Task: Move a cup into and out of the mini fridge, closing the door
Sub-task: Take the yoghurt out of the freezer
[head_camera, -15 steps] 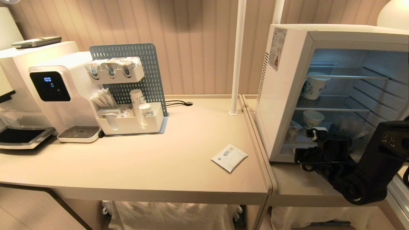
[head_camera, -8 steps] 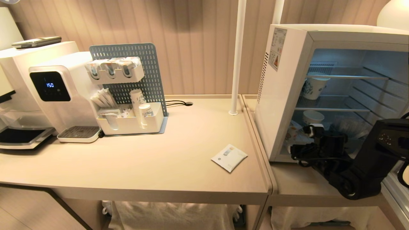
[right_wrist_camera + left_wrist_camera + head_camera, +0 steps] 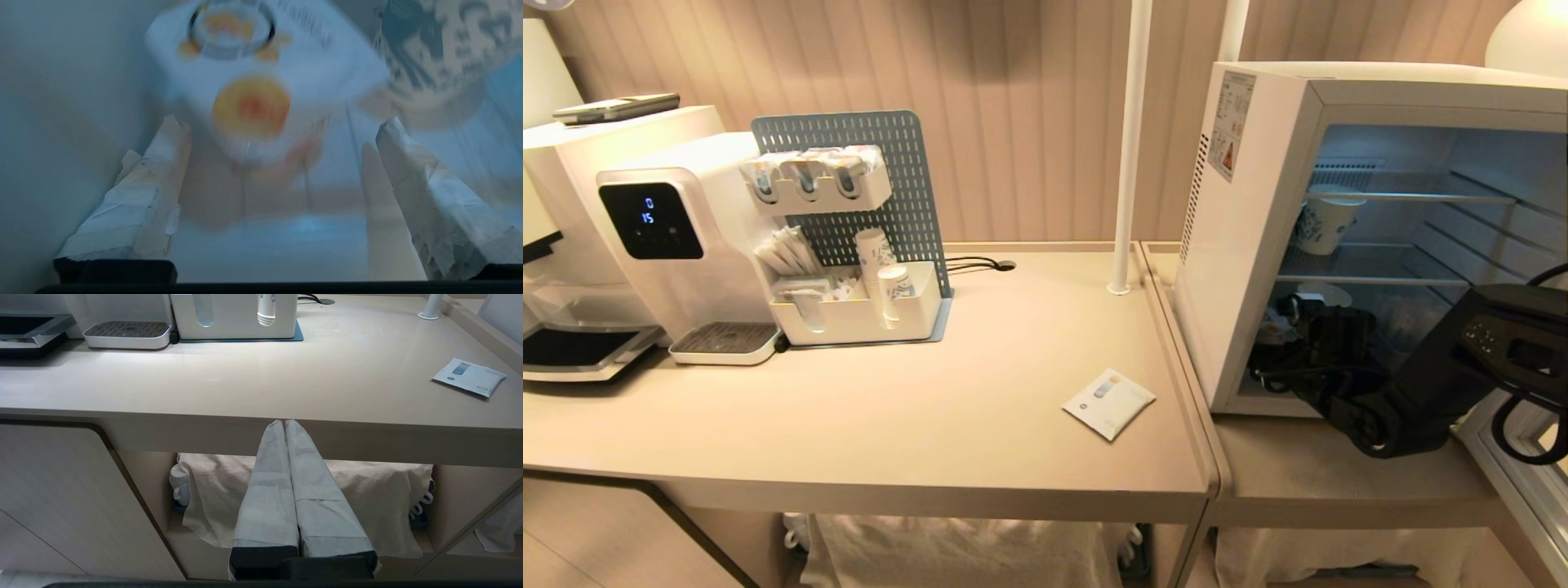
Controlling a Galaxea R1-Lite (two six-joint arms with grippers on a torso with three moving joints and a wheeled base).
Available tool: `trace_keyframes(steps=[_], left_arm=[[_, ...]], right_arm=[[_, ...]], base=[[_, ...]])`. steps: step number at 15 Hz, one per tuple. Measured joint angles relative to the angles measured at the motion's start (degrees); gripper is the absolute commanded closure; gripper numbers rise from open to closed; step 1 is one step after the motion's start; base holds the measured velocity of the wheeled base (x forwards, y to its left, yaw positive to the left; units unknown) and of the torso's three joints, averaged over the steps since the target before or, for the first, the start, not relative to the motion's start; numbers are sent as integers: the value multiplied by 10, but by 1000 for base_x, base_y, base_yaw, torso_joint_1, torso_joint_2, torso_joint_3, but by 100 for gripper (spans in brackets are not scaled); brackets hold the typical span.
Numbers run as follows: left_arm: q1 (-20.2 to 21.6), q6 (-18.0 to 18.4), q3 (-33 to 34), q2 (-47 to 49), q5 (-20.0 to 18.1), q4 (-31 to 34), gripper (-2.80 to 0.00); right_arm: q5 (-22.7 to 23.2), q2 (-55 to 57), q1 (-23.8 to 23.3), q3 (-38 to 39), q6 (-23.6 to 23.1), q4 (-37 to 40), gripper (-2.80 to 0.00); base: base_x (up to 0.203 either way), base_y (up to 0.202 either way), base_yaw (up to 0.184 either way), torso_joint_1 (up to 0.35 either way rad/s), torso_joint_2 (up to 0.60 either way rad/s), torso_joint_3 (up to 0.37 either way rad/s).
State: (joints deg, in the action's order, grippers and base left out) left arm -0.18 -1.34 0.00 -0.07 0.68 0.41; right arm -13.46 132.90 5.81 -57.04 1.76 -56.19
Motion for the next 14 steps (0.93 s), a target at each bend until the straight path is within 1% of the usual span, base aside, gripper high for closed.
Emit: trace_keyframes(steps=[3, 7, 8, 14], left_arm=[[0, -1, 0, 0, 0, 0, 0], [0, -1, 0, 0, 0, 0, 0], [0, -1, 0, 0, 0, 0, 0], [0, -1, 0, 0, 0, 0, 0]], right_arm=[[-2, 21, -1, -59, 3, 44, -280], [-1, 39, -6, -95, 5, 63, -280], [-1, 41, -7, -99, 5, 65, 0], [3, 43, -8, -103, 4, 71, 0]], base=[[0, 0, 0, 0, 0, 0], [0, 0, 0, 0, 0, 0], [0, 0, 0, 0, 0, 0], [0, 0, 0, 0, 0, 0]])
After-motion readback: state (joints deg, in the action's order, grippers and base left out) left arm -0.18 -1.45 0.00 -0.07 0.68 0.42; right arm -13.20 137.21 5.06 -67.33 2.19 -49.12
